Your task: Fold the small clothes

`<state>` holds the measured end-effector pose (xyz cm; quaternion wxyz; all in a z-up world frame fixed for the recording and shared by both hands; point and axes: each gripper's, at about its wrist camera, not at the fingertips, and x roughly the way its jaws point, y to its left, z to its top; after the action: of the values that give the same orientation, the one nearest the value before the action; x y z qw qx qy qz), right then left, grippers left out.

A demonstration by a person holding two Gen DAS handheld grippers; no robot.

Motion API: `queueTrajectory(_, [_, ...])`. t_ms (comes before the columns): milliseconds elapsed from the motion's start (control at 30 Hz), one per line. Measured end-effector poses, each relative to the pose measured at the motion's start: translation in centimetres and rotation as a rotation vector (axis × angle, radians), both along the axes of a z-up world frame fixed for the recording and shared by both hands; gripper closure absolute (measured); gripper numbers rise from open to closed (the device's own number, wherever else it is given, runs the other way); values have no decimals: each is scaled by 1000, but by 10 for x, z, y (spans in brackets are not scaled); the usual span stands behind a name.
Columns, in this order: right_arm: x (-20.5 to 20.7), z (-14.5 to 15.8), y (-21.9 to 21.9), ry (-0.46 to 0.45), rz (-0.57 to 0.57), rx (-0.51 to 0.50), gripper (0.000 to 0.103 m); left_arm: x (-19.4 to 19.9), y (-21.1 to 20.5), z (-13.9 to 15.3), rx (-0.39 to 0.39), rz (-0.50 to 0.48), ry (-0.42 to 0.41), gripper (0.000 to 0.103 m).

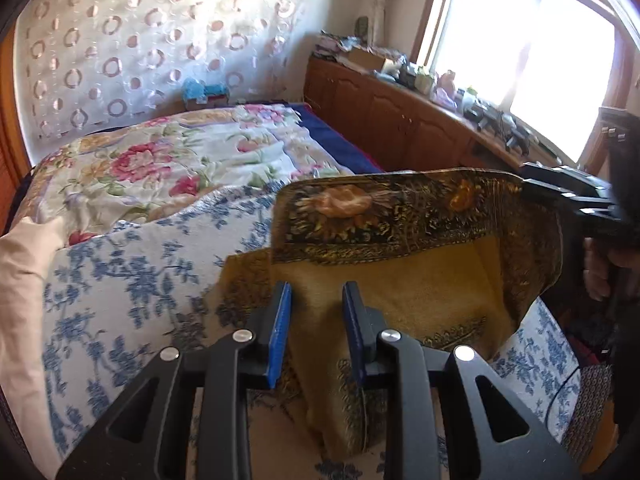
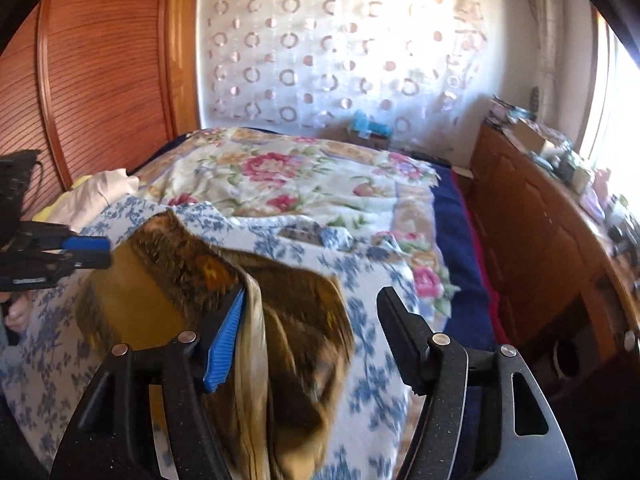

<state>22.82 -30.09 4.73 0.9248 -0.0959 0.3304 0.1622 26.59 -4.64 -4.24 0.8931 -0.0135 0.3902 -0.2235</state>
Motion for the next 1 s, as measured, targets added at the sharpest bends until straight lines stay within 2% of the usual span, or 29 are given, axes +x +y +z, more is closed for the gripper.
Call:
queueTrajectory(100, [-11,3,-8,-3,-24,11,36,7,-4,-10,38,12,15,78])
queueTrajectory(200, [-20,2,-15,38,-21,37,36,11,-2,-17,56,32,24,78])
queueTrajectory(400, [-20,-38,-19,185,-36,62,36,13,6,-27,23,42,49,77])
queueTrajectory(467, [-23,-44,-20,198,-36,81,36,14,8,-32,31,49,58,77])
queueTrajectory(500, [-26,-45,-20,199,-27,84,45,14,9,-33,30,51,61,77])
queueTrajectory(533, [-28,-44,-19,193,-17,80,72,13,9,-33,35,53,57,77])
queueTrajectory(567, [-29,-42,-17,179,-13,69,87,13,8,-34,44,55,55,77])
queueTrajectory(600, [-30,-38,-17,158,-24,49,97,12,8,-34,51,57,53,77])
queueTrajectory(733, [-13,-23,-27,65,-91,15,103,8,12,-36,66,76,47,77])
queueTrajectory(867, [20,-26,-37,53,-136,10,103,1,21,-35,51,99,49,77])
queueTrajectory(1000, [19,-23,-32,44,-132,36,103,-2,31,-25,17,113,26,77])
